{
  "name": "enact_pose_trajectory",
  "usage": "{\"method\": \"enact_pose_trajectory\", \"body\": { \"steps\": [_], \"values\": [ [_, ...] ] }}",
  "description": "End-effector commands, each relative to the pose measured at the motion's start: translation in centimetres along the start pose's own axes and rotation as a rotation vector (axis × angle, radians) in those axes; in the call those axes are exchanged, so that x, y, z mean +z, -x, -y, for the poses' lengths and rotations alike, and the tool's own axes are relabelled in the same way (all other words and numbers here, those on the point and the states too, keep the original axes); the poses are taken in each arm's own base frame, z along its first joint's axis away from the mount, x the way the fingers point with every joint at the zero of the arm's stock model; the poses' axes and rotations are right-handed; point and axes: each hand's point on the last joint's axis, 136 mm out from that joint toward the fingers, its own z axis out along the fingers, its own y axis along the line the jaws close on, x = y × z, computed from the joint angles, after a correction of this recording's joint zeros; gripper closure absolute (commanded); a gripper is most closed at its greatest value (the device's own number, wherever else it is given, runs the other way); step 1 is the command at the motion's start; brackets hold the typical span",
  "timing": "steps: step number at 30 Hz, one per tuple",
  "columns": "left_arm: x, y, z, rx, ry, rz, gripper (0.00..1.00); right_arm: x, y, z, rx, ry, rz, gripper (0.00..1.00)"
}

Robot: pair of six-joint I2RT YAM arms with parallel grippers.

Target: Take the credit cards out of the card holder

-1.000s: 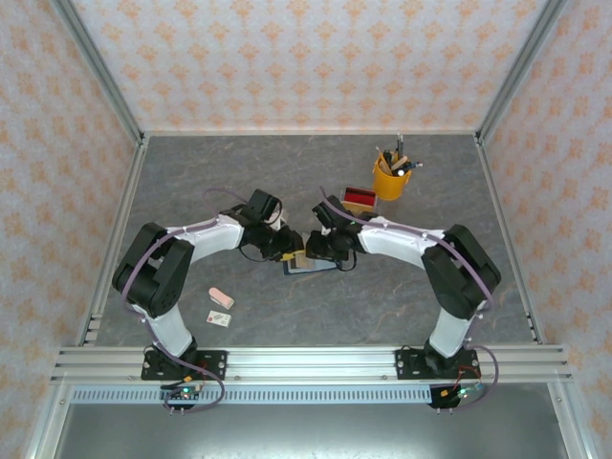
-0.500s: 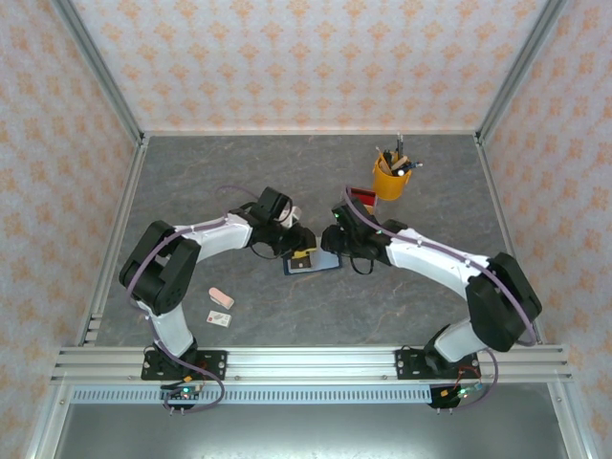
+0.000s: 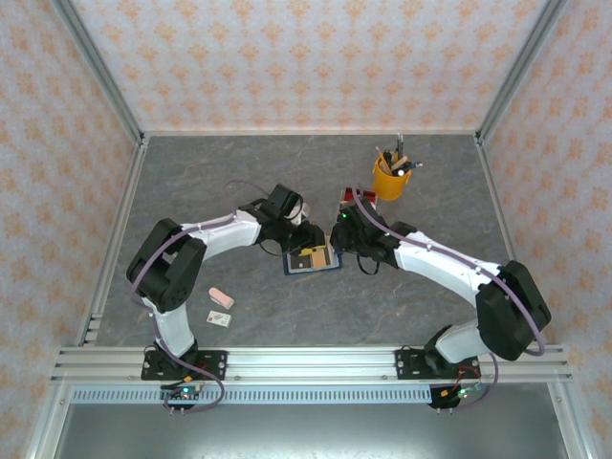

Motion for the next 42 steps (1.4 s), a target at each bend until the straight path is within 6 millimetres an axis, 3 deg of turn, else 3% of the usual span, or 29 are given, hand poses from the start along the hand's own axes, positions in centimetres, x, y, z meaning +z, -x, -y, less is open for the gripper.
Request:
{"method": "enact_pose_trajectory", "body": {
  "steps": [1, 5, 8, 14, 19, 33, 38, 42],
  "values": [
    [-2.6, 1.0, -1.0, -0.009, 0.11, 0.094, 0.65, 0.0, 0.4, -0.7, -0.034, 0.01, -0.012, 0.61],
    [-4.6, 2.0, -2.7, -0.045, 0.171, 0.182, 0.69, 1.1, 0.1, -1.9, -0.073, 0.029, -0.075, 0.64],
    [-4.9, 1.9, -2.7, -0.067, 0.14, 0.198, 0.71, 2.3, -0.4, -2.5, -0.083, 0.035, -0.126, 0.69],
    [-3.4, 1.3, -2.2, -0.102, 0.064, 0.158, 0.75, 4.8, -1.2, -2.4, -0.081, -0.006, -0.195, 0.73],
    [-1.8, 1.0, -1.7, -0.117, 0.025, 0.12, 0.79, 6.1, -1.7, -1.1, -0.088, -0.085, -0.224, 0.74],
    [1.4, 1.0, -1.4, -0.12, 0.019, 0.073, 0.81, 7.9, -3.8, 1.2, -0.082, -0.166, -0.285, 0.76],
    [1.7, 1.1, -2.2, -0.126, 0.055, 0.075, 0.81, 8.3, -4.4, 2.0, -0.08, -0.187, -0.3, 0.76],
    [1.2, 1.2, -4.2, -0.12, 0.163, 0.095, 0.8, 8.4, -4.8, 2.7, -0.073, -0.203, -0.308, 0.76]
  ]
}}
